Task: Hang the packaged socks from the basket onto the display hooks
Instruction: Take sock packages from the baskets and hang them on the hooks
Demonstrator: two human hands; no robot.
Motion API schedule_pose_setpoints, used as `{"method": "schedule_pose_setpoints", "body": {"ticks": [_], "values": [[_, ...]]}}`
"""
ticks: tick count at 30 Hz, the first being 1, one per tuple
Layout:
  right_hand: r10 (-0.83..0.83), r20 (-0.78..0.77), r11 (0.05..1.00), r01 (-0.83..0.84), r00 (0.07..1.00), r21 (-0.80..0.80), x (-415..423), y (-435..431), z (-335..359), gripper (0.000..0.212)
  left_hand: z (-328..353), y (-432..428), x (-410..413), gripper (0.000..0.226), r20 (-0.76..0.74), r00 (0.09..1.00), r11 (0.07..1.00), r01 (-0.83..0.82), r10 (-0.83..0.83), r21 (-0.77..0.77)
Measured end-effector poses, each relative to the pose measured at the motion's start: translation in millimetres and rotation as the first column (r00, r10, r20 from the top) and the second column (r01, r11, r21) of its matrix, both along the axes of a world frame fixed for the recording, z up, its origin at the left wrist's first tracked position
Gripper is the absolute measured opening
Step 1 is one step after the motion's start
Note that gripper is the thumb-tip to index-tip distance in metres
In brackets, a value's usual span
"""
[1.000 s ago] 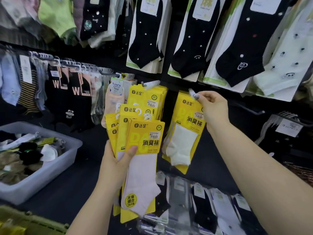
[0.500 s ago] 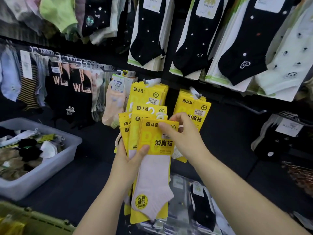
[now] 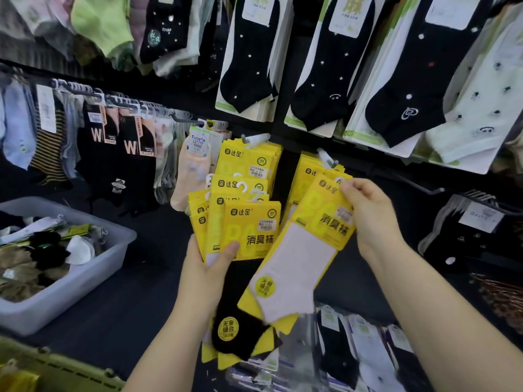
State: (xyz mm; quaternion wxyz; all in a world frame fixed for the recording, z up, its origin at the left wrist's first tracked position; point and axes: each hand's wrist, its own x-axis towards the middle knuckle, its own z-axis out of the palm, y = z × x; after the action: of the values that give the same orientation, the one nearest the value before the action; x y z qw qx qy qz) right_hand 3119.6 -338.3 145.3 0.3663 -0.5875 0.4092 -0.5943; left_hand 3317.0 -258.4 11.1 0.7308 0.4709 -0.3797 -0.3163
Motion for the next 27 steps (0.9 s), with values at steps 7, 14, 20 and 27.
{"method": "schedule_pose_setpoints", "body": {"ticks": [7,14,20,27], "values": [[-0.126,-0.136,0.986,0.109,0.983,-0.123,17.4,-38.0,28.3,0.021,3.8,5.4,12.8,0.028,0.075,0.995,0.997,-0.071,0.069,0.028],[-0.383,-0.117,0.923,0.374,0.916,-0.093,14.8,-46.8,8.4,0.013,7.0,7.0,10.1,0.030,0.076,0.997,0.998,-0.003,-0.001,0.055],[-0.007,-0.370,0.991,-0.043,0.929,-0.128,44.0,14.2,-34.0,0.025,9.3,3.3,-2.0,0.061,0.024,0.997,0.997,0.076,-0.076,0.015],[0.202,-0.280,0.979,-0.197,0.938,0.048,45.1,27.4,-28.4,0.031,8.0,3.8,-18.3,0.061,-0.078,0.985,0.988,0.157,-0.156,-0.002]]}}
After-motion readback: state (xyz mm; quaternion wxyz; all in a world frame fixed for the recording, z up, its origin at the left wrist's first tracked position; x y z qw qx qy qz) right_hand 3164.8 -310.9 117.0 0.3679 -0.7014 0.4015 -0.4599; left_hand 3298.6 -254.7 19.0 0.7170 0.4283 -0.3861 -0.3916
